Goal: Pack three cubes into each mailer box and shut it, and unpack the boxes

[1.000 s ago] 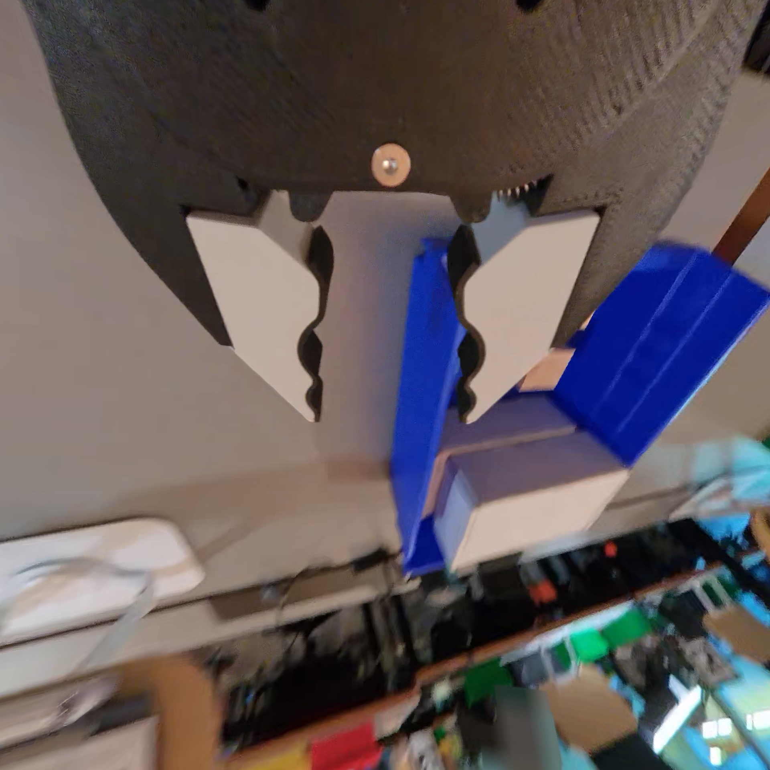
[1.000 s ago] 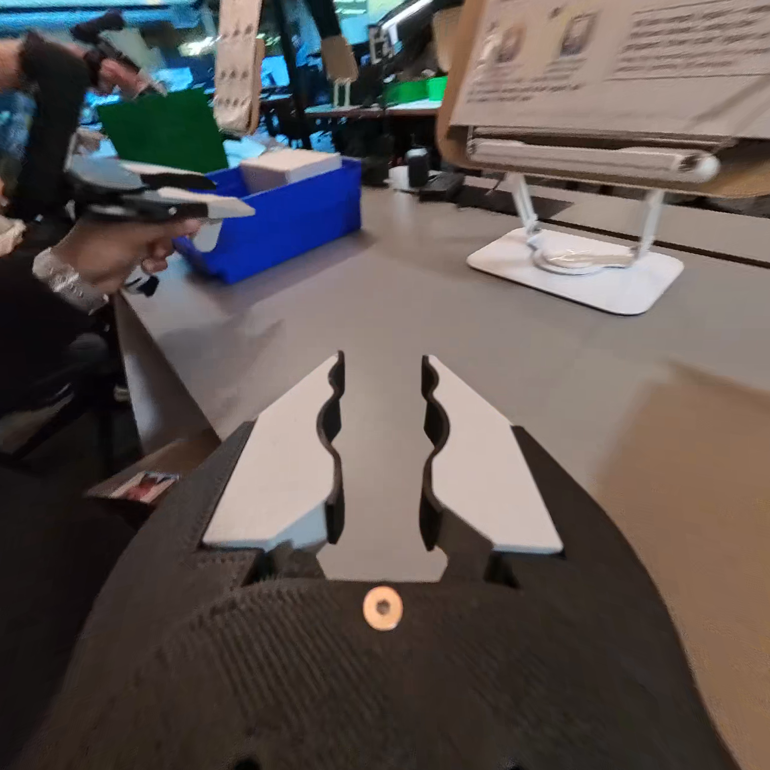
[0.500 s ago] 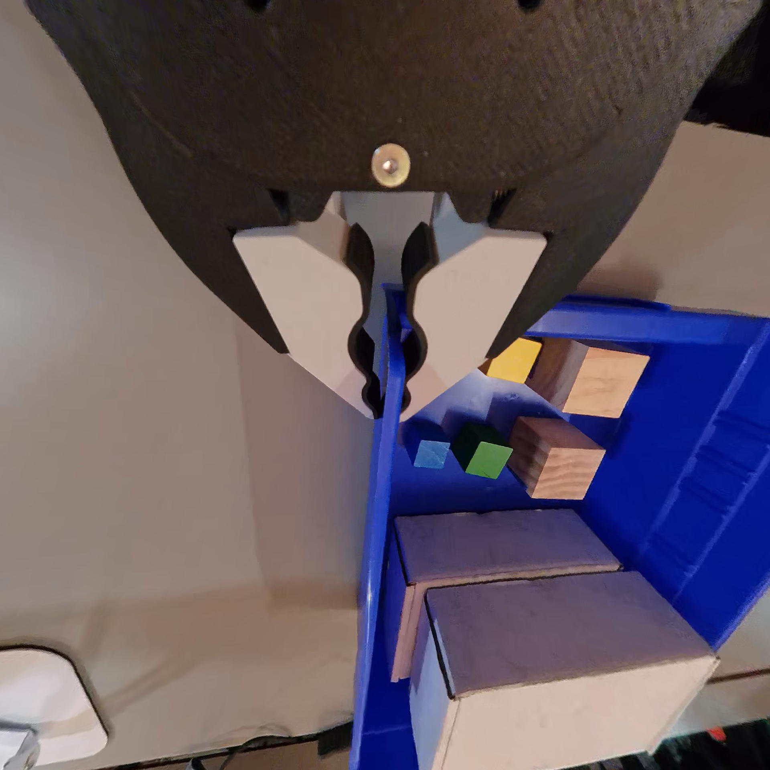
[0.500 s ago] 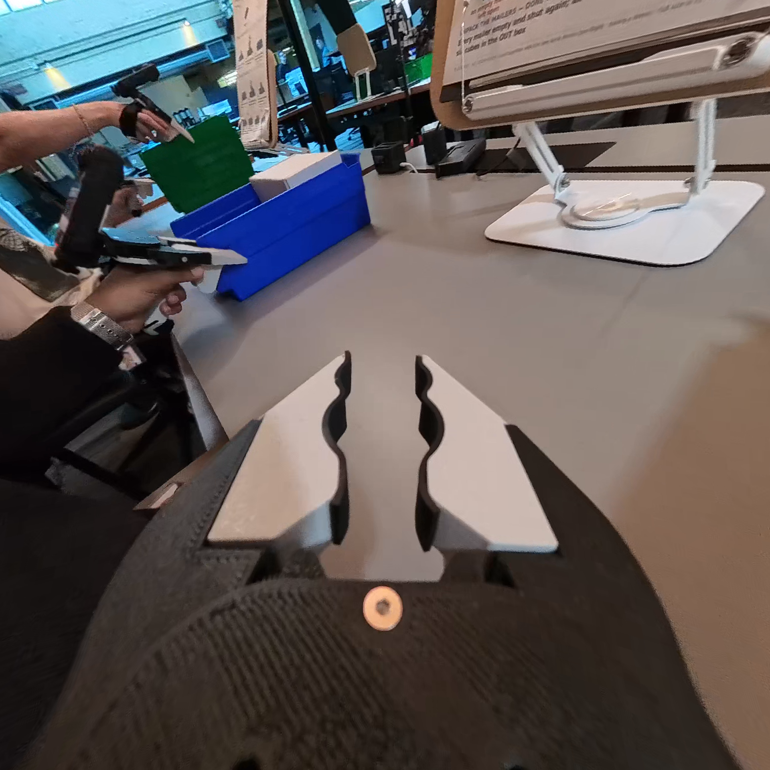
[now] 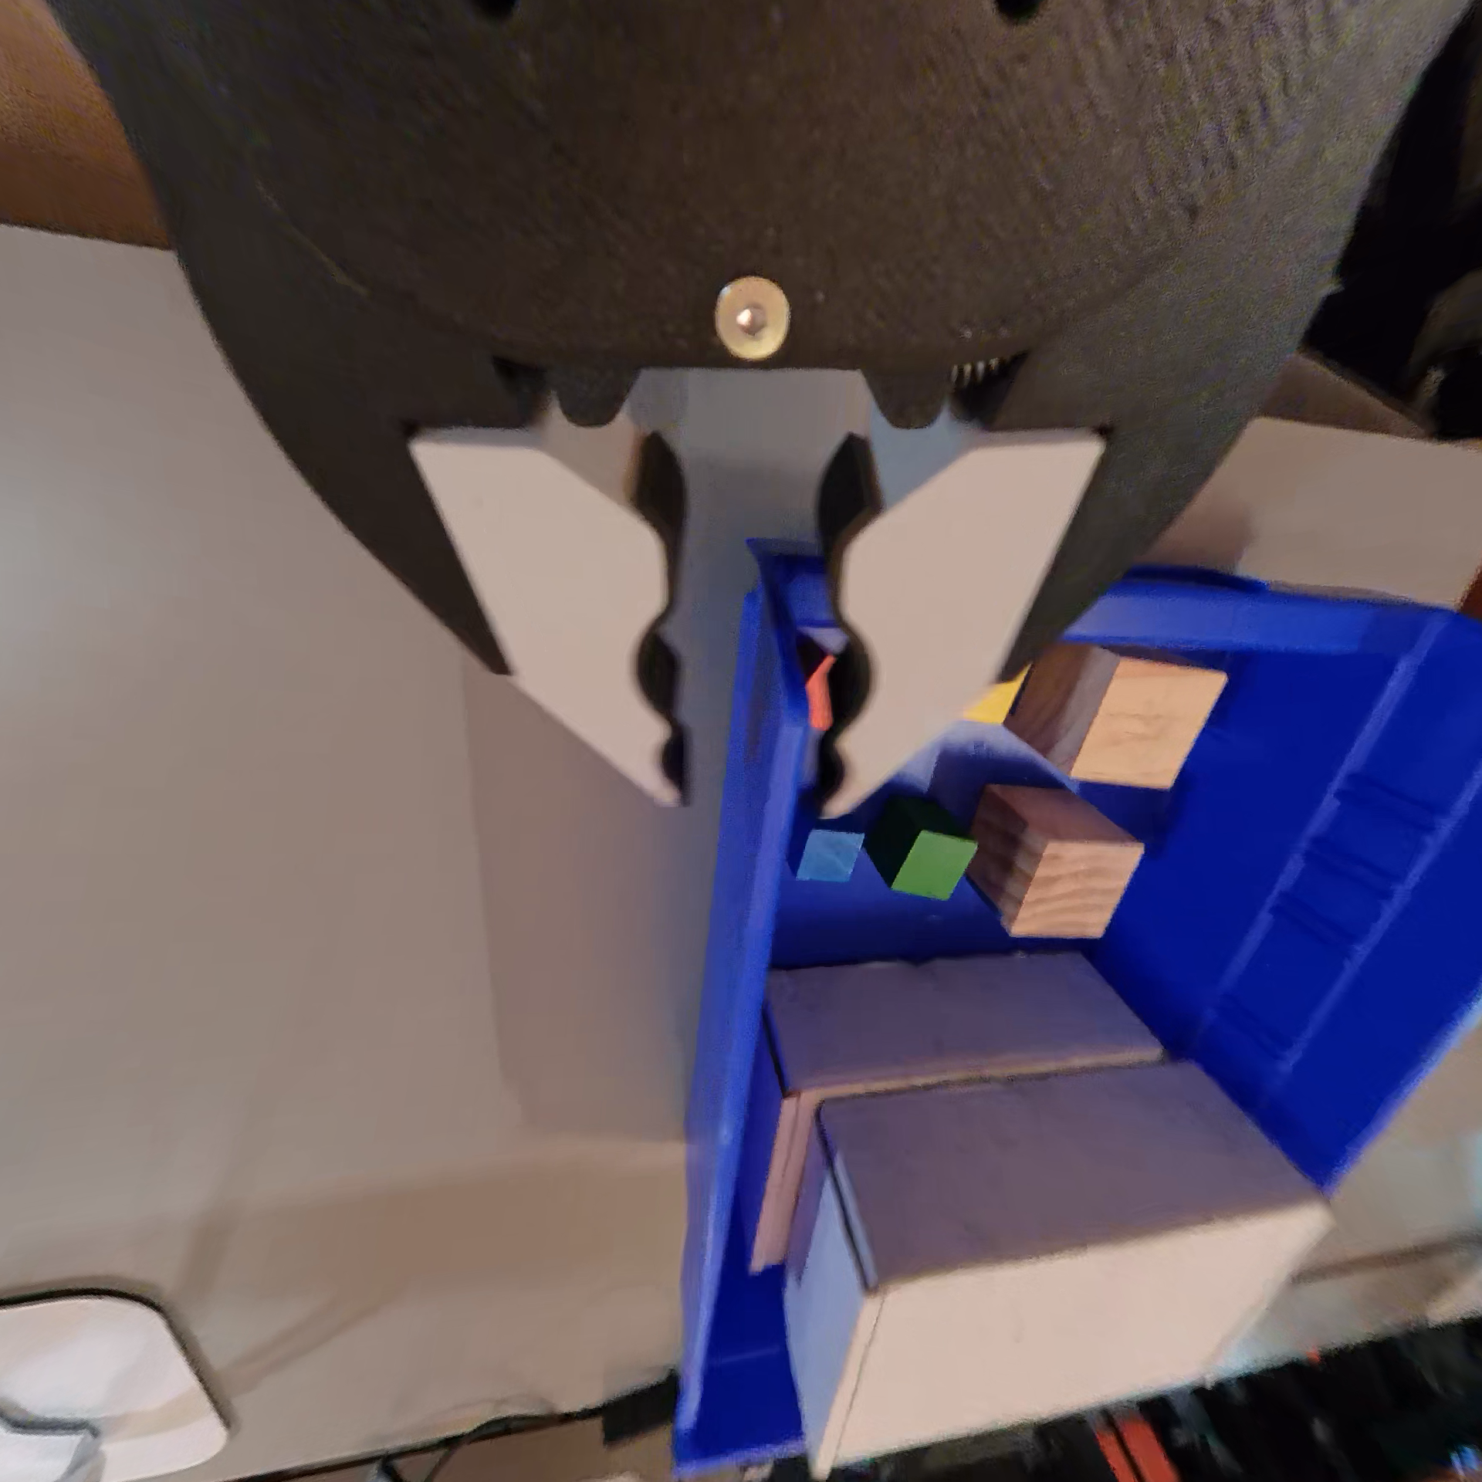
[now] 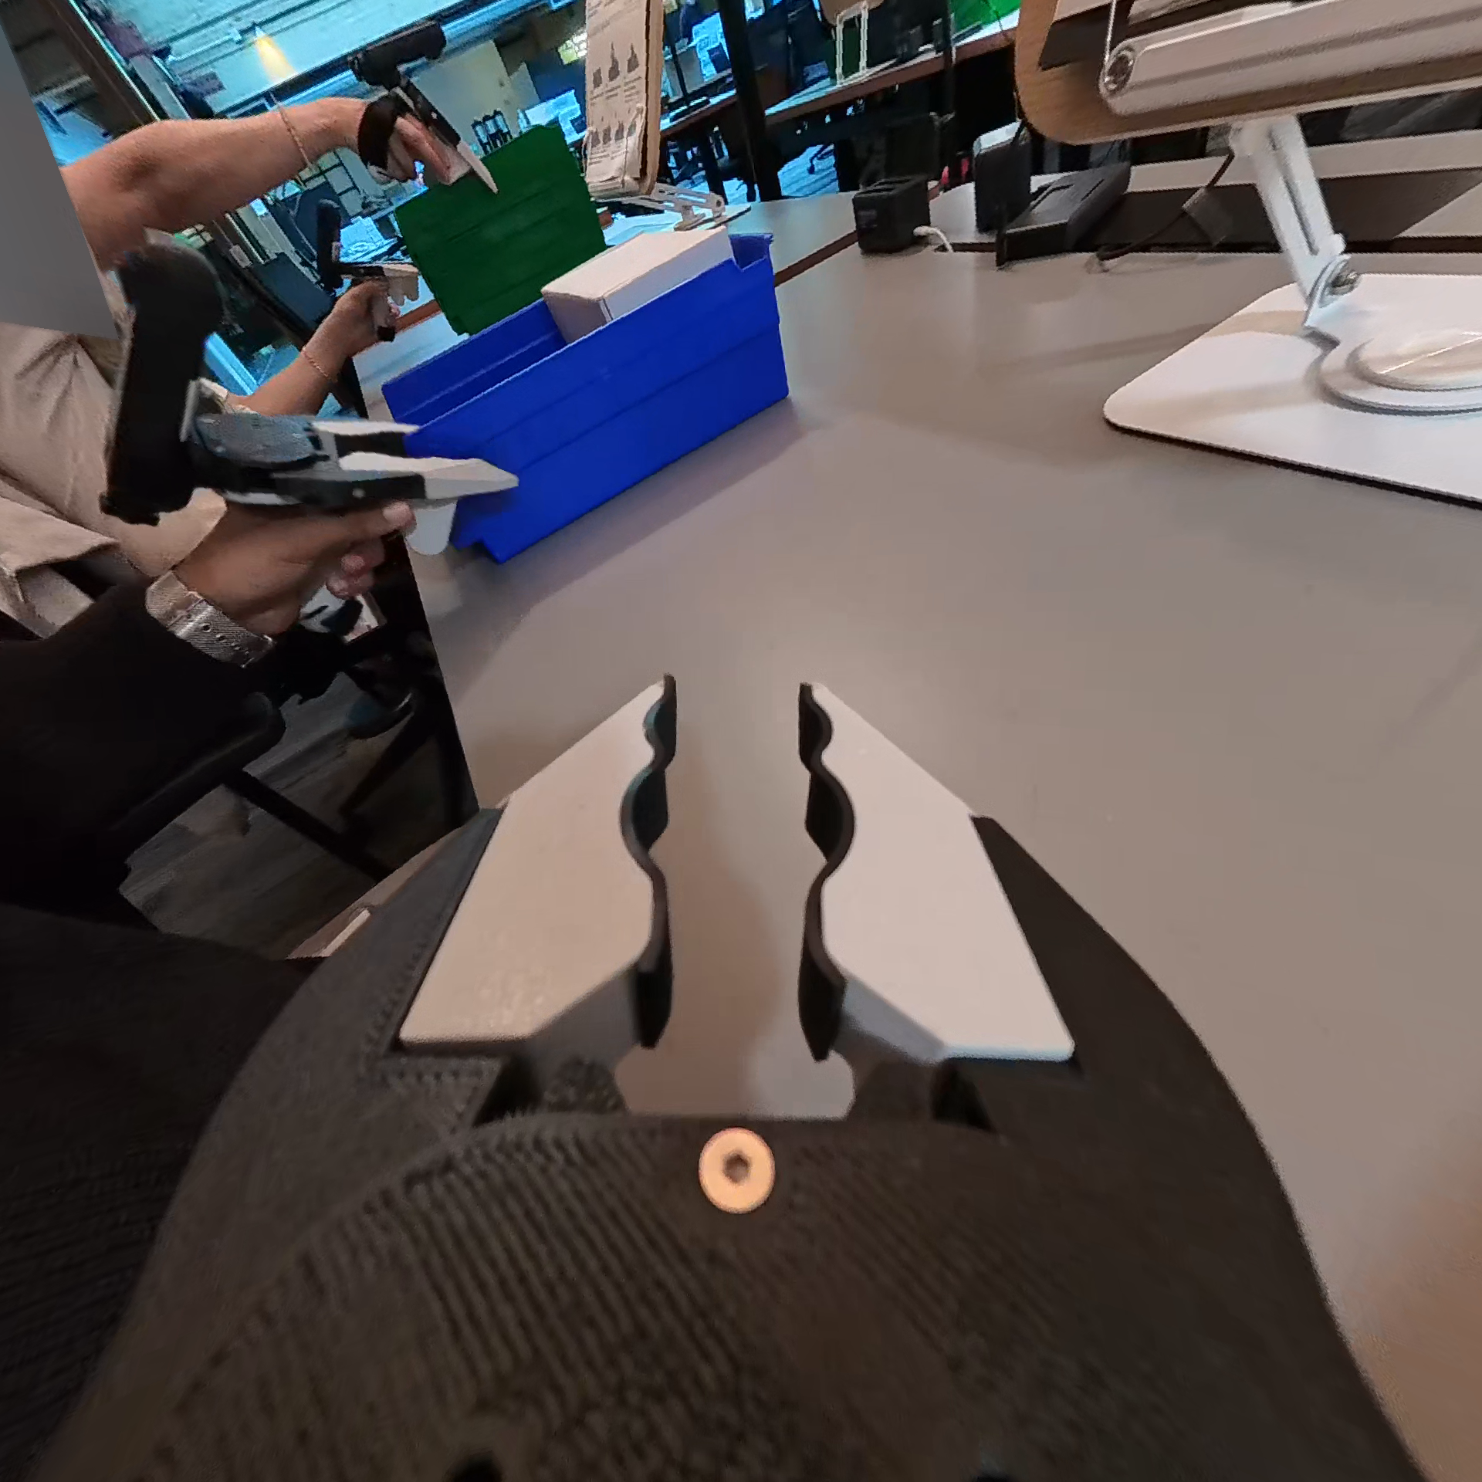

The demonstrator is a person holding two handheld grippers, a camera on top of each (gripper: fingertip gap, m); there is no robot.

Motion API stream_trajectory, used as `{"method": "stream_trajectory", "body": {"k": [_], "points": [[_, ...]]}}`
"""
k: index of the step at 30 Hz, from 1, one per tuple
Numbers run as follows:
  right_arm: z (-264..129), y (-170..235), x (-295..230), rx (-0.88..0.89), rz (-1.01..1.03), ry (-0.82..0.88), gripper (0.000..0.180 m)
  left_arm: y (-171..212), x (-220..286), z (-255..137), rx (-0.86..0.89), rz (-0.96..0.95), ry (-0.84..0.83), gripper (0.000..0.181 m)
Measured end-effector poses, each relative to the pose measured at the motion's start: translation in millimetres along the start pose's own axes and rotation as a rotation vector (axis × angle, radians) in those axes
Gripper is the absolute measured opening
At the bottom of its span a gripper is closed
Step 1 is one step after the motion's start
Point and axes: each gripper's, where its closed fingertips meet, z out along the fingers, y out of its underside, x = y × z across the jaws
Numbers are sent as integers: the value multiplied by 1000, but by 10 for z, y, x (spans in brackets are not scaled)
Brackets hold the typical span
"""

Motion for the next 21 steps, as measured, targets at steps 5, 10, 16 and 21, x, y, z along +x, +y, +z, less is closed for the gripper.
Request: {"method": "stream_trajectory", "body": {"k": [5,10,16,21], "points": [[-29,7,20,16,68,-5,29,-300,182,-195,122,61,95,99],[-90,72,38,20,119,2,29,-839,-66,-316,176,87,216,117],[-181,108,51,21,110,44,28,-1416,-638,158,-33,345,332,128],[-291,135,81,26,88,112,28,-1388,-947,827,-228,522,397,127]]}}
